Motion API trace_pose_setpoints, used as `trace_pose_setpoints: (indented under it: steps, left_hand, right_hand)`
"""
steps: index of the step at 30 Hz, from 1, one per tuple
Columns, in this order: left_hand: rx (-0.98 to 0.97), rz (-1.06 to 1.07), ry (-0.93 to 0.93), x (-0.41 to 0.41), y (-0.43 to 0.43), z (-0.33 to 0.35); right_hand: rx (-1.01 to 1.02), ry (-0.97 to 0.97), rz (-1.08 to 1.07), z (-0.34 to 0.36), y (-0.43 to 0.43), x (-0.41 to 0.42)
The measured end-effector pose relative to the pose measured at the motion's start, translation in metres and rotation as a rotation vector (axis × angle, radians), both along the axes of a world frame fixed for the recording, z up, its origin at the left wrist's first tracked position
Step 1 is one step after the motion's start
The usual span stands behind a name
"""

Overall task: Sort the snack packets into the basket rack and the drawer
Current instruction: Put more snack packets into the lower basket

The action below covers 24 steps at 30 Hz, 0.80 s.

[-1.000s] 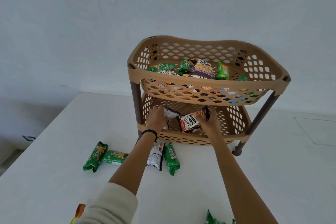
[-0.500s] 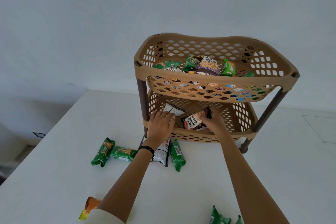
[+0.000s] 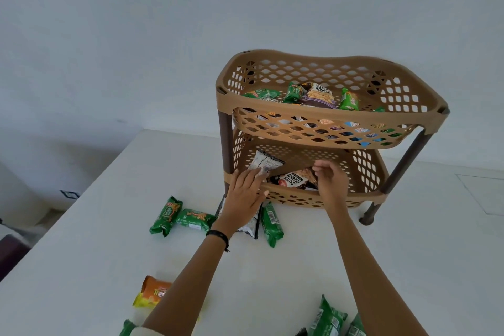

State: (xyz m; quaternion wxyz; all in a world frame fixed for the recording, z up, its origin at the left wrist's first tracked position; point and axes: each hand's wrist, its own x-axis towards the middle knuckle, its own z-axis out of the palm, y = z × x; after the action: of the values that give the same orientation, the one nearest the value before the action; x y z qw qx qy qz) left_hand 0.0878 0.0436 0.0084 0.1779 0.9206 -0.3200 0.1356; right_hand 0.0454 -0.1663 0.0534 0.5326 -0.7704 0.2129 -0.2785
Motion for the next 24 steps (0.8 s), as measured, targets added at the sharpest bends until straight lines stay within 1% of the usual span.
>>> trace_pose_setpoints:
  steps: [2, 3, 7, 11, 13, 16, 18, 24]
  left_hand:
    - [0.027, -0.007, 0.008, -0.005, 0.005, -0.007]
    - [0.019, -0.02, 0.026, -0.006, 0.009, -0.011]
    - [-0.136, -0.084, 0.114, -0.014, 0.028, -0.024]
    - [-0.178, -0.101, 0.132, -0.025, 0.05, -0.038]
    - [-0.171, -0.084, 0.146, -0.028, 0.06, -0.044]
    - [-0.144, -0.057, 0.182, -0.03, 0.072, -0.051]
    - [-0.117, -0.075, 0.207, -0.03, 0.076, -0.053]
    - [-0.017, -0.148, 0.259, -0.028, 0.072, -0.053]
  right_hand:
    - [0.061, -0.032, 0.047, 0.002, 0.004, -0.01]
    - [0.034, -0.044, 0.052, 0.002, 0.008, -0.016]
    - [-0.154, -0.141, 0.129, -0.008, 0.033, -0.045]
    - [-0.368, -0.15, 0.278, -0.031, 0.057, -0.063]
    - [-0.413, -0.065, 0.353, -0.043, 0.065, -0.064]
    - [-0.458, 0.151, 0.449, -0.061, 0.074, -0.062]
    - [-0.514, 0.263, 0.477, -0.069, 0.079, -0.059]
    - [-0.649, 0.476, 0.568, -0.082, 0.089, -0.055]
